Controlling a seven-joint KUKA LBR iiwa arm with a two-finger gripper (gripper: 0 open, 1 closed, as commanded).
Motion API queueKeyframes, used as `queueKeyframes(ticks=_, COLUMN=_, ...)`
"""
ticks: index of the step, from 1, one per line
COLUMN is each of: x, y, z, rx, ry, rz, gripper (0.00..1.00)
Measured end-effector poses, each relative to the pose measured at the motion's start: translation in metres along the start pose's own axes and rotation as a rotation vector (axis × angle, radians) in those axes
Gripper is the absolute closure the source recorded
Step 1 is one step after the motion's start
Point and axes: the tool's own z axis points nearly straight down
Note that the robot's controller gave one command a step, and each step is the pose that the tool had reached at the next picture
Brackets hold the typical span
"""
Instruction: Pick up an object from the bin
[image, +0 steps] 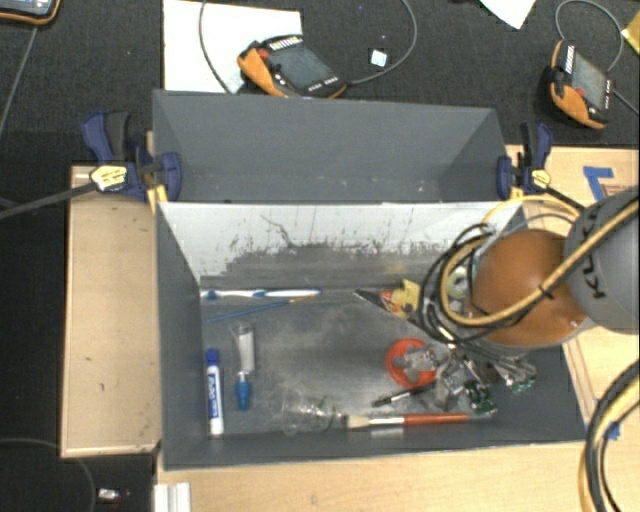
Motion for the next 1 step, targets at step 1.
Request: queueKeyframes(ticks=1, x=-0.0003, y=0.0004, z=-0.0334, rx=-0.001, ry=-0.001, rz=0.0, gripper=1.0)
